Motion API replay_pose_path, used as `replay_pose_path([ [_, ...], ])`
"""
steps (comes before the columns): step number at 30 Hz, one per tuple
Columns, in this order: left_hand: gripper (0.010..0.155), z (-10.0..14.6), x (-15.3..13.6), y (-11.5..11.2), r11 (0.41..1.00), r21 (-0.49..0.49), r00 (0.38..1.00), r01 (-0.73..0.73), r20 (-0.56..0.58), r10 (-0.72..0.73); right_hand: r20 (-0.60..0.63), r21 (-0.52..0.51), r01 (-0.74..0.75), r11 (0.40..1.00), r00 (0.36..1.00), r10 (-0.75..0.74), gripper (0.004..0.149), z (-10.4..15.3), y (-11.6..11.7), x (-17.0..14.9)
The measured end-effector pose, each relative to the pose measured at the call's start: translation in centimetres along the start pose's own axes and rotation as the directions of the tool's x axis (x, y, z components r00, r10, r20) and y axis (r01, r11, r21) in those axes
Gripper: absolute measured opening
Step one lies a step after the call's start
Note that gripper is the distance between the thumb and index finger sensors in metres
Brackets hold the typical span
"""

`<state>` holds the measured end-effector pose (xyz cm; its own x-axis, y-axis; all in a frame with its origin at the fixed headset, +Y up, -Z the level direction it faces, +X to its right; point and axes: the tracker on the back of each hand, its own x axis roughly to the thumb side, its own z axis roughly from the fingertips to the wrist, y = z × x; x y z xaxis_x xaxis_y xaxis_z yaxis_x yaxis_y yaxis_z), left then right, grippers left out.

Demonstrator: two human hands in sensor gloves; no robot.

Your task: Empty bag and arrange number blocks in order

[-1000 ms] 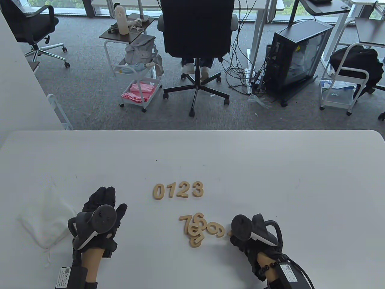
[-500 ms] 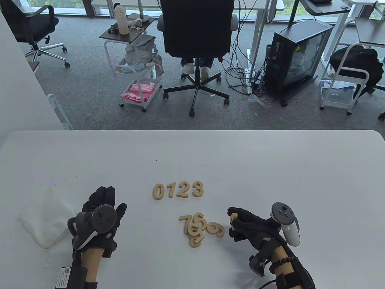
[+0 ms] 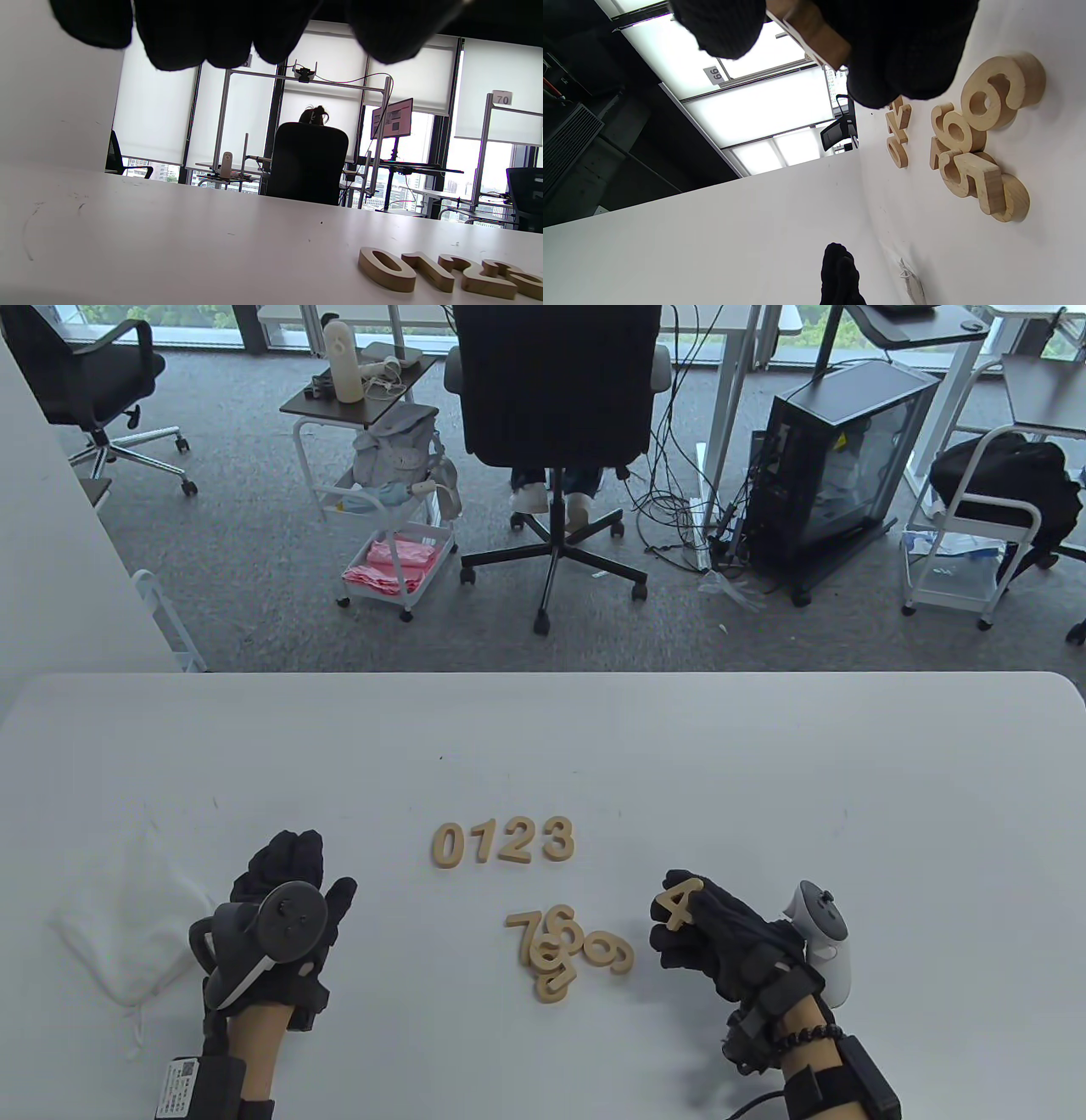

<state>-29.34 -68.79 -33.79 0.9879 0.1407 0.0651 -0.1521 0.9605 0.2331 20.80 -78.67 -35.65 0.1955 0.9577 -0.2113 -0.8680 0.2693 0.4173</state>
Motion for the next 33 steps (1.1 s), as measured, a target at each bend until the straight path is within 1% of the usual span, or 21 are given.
replay_pose_path([
  [2,0.073,0.0,0.0,0.0,1.000,-0.001,1.000,0.001,0.000,-0.001,-0.007,-0.035,-0.047,0.998,0.999,0.047,0.063,0.0,0.1,0.1],
  [4,0.073,0.0,0.0,0.0,1.000,0.000,1.000,0.002,0.001,-0.002,-0.019,-0.046,-0.077,0.996,0.997,0.076,0.056,0.0,0.2,0.1],
  [6,0.073,0.0,0.0,0.0,1.000,0.002,1.000,0.000,0.001,0.000,-0.029,-0.060,-0.083,0.995,0.996,0.082,0.054,0.0,0.3,0.1],
  [10,0.073,0.0,0.0,0.0,1.000,0.001,1.000,0.000,0.001,0.000,-0.073,-0.127,-0.198,0.972,0.979,0.190,0.051,0.1,0.4,0.3],
  [14,0.073,-0.1,0.1,0.0,1.000,0.003,1.000,0.001,0.004,-0.001,-0.087,-0.178,-0.283,0.942,0.958,0.272,0.051,0.0,0.5,0.8],
  [16,0.073,-0.1,0.1,0.1,1.000,0.003,1.000,0.001,0.006,-0.001,-0.093,-0.227,-0.352,0.908,0.936,0.339,0.054,0.1,0.7,1.3],
  [18,0.073,-0.1,0.1,0.1,1.000,0.007,1.000,0.003,0.007,-0.003,-0.106,-0.302,-0.428,0.852,0.903,0.417,0.055,0.1,0.9,2.1],
  [20,0.073,-0.1,0.1,0.1,1.000,0.007,1.000,0.003,0.009,-0.003,-0.137,-0.340,-0.476,0.811,0.879,0.458,0.056,0.2,1.0,2.8],
  [23,0.073,-0.1,0.1,0.1,1.000,0.012,1.000,0.002,0.009,-0.002,-0.172,-0.358,-0.521,0.775,0.852,0.494,0.055,-0.3,0.8,3.5],
  [25,0.073,-0.2,0.1,0.1,1.000,0.013,1.000,0.003,0.009,-0.003,-0.205,-0.372,-0.551,0.747,0.834,0.513,0.054,-1.0,0.6,3.9],
  [27,0.073,-0.2,0.1,0.1,1.000,0.014,1.000,0.003,0.010,-0.003,-0.238,-0.364,-0.581,0.728,0.814,0.530,0.053,-1.8,0.5,4.1],
  [30,0.073,-0.2,0.2,0.1,1.000,0.011,1.000,0.008,0.012,-0.008,-0.296,-0.361,-0.621,0.696,0.784,0.546,0.053,-3.7,0.8,4.4],
  [32,0.073,-0.2,0.2,0.1,1.000,0.010,1.000,0.010,0.012,-0.010,-0.331,-0.345,-0.666,0.661,0.746,0.578,0.053,-5.1,1.0,4.7],
  [33,0.073,-0.2,0.2,0.1,1.000,0.010,1.000,0.010,0.011,-0.010,-0.358,-0.354,-0.691,0.630,0.722,0.591,0.053,-5.9,1.2,4.9],
])
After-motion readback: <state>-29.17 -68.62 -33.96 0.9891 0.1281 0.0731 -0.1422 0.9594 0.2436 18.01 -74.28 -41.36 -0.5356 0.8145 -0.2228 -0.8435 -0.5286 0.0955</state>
